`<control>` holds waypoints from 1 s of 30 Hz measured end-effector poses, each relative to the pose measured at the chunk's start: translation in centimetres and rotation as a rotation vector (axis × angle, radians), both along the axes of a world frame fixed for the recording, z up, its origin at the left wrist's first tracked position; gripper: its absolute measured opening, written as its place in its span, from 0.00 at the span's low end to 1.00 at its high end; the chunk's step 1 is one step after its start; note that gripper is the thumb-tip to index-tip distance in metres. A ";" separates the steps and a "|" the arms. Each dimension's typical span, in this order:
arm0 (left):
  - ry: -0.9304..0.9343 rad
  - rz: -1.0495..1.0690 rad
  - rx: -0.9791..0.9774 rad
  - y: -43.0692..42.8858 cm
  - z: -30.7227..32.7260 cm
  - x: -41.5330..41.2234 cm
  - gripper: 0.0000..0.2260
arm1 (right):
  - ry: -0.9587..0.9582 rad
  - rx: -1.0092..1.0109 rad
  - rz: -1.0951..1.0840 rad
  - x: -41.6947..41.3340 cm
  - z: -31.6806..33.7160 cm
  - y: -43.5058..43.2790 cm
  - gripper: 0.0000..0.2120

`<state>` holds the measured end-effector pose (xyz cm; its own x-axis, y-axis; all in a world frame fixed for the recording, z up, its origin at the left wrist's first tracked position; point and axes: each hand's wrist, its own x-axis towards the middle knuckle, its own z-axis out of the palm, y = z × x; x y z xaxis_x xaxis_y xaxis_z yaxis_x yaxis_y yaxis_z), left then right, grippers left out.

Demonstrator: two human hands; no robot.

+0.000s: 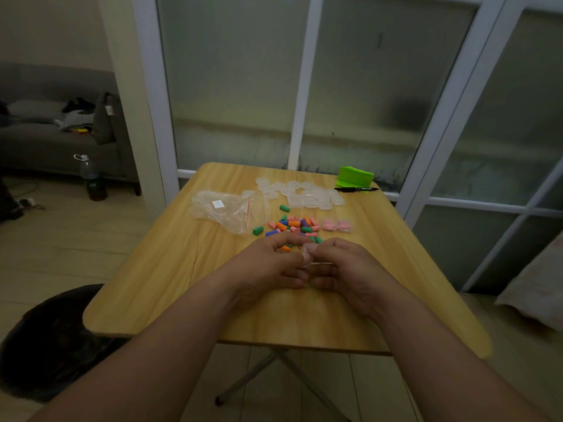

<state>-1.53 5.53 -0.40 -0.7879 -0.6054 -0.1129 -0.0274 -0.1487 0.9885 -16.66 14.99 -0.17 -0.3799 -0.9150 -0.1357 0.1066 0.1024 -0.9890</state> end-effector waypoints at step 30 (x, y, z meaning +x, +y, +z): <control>0.069 0.131 0.269 1.2 -0.2 -0.9 0.15 | 0.568 0.014 -0.260 -0.8 -0.5 -0.3 0.08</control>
<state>-2.44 6.70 -0.59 -0.7166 -0.6578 -0.2321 0.0751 -0.4036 0.9119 -17.45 14.73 -0.66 -0.6065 -0.7824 0.1415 -0.4122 0.1573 -0.8974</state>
